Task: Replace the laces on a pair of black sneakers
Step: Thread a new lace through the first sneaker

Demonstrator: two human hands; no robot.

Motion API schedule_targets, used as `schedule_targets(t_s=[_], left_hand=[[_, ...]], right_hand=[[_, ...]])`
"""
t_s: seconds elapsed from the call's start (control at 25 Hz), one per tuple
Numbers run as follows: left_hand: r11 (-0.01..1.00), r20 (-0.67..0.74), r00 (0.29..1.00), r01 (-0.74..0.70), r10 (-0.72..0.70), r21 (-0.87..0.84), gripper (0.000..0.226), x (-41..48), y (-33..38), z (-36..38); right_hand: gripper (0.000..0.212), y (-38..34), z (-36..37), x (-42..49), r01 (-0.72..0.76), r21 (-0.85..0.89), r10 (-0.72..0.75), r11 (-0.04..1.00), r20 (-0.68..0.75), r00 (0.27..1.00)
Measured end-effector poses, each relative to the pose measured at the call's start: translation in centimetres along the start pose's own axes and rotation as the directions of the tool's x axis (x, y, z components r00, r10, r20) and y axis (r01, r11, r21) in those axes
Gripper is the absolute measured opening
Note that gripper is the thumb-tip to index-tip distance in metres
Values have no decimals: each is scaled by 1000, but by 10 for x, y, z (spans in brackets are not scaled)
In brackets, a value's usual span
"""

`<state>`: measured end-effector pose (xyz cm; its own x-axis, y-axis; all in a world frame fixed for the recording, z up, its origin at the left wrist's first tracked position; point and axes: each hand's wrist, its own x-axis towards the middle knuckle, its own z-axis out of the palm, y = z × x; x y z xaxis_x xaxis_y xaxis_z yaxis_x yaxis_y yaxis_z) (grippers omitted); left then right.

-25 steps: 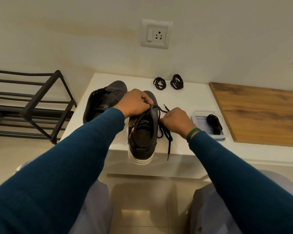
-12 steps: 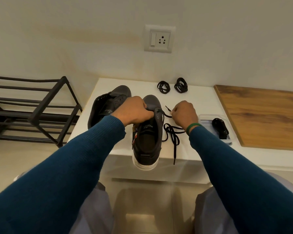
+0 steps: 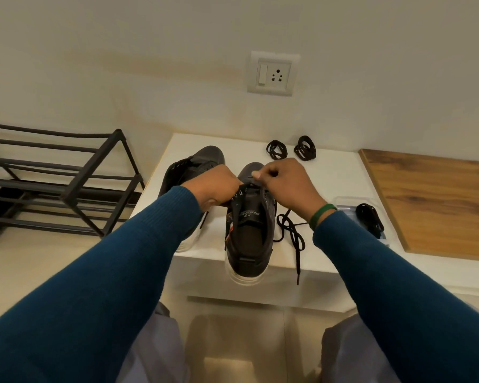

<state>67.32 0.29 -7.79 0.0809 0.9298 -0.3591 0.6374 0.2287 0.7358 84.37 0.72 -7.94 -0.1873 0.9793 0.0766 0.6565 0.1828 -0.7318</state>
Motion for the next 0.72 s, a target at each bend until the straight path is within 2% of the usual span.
schedule_targets(t_s=[0.12, 0.32, 0.4, 0.52, 0.6, 0.72], left_hand=[[999, -59, 998, 22, -20, 27, 29, 5, -1, -1], [991, 10, 998, 70, -69, -115, 27, 1, 0, 0], [964, 5, 993, 112, -114, -243, 26, 3, 0, 0], [836, 24, 978, 188, -205, -516, 17, 6, -2, 4], [847, 5, 978, 184, -209, -498, 15, 10, -6, 9], [945, -67, 982, 151, -178, -291, 18, 11, -6, 16]], right_hand=[[23, -2, 15, -1, -12, -237, 21, 971, 34, 999], [26, -1, 26, 2, -85, -255, 90, 963, 5, 996], [24, 1, 29, 1, -78, -229, 78, 970, -12, 997], [22, 3, 30, 0, -52, -191, 58, 980, 28, 998], [24, 5, 28, 1, -41, -182, 55, 982, 77, 996], [10, 5, 21, 4, -59, -83, 61, 995, 19, 998]])
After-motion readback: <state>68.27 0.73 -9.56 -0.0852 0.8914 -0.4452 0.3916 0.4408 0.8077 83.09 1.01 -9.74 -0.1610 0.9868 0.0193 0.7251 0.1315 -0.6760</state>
